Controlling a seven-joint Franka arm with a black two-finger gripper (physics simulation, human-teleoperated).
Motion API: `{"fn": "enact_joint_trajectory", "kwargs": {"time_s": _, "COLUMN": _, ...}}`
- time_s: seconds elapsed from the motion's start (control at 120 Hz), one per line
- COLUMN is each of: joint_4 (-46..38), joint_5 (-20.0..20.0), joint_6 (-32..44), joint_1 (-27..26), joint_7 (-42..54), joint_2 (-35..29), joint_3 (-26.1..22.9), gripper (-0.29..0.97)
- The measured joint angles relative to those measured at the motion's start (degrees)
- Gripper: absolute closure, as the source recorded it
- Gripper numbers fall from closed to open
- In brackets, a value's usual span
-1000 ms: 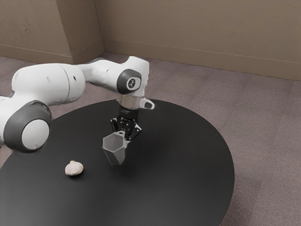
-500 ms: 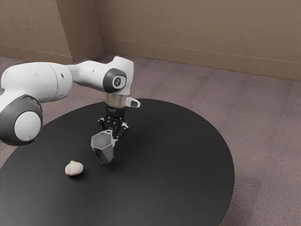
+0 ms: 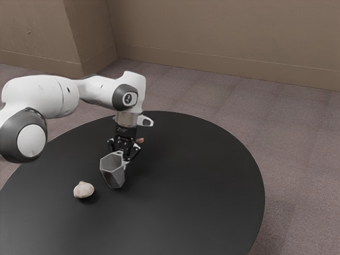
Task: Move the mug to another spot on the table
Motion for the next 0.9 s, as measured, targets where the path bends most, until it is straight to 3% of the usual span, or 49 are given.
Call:
{"fn": "enact_joint_trajectory", "kwargs": {"time_s": 0.067, "joint_4": 0.0, "joint_5": 0.2, "joint_6": 0.2, "joint_1": 0.1, "joint_7": 0.0, "joint_2": 0.3, "joint_3": 0.0, "gripper": 0.66}}
{"fn": "enact_joint_trajectory", "kwargs": {"time_s": 0.308, "joint_4": 0.0, "joint_5": -0.3, "joint_6": 0.9, "joint_1": 0.2, "joint_7": 0.2, "joint_2": 0.3, "joint_3": -0.2, "gripper": 0.25}}
{"fn": "enact_joint_trajectory", "kwargs": {"time_s": 0.533, "joint_4": -0.3, "joint_5": -3.1, "joint_6": 6.4, "joint_1": 0.1, "joint_7": 0.8, "joint_2": -4.5, "joint_3": -0.4, "gripper": 0.09}}
{"fn": "enact_joint_trajectory", "kwargs": {"time_s": 0.617, "joint_4": -2.7, "joint_5": -5.9, "joint_6": 10.0, "joint_1": 0.1, "joint_7": 1.5, "joint_2": -10.9, "joint_3": -0.4, "gripper": 0.06}}
{"fn": "enact_joint_trajectory", "kwargs": {"time_s": 0.775, "joint_4": -18.4, "joint_5": -13.0, "joint_6": 13.8, "joint_1": 0.2, "joint_7": 4.1, "joint_2": -32.8, "joint_3": 0.3, "gripper": 0.03}}
{"fn": "enact_joint_trajectory", "kwargs": {"time_s": 0.9, "joint_4": -17.8, "joint_5": -15.4, "joint_6": 11.2, "joint_1": 0.3, "joint_7": 6.3, "joint_2": -40.5, "joint_3": 0.4, "gripper": 0.02}}
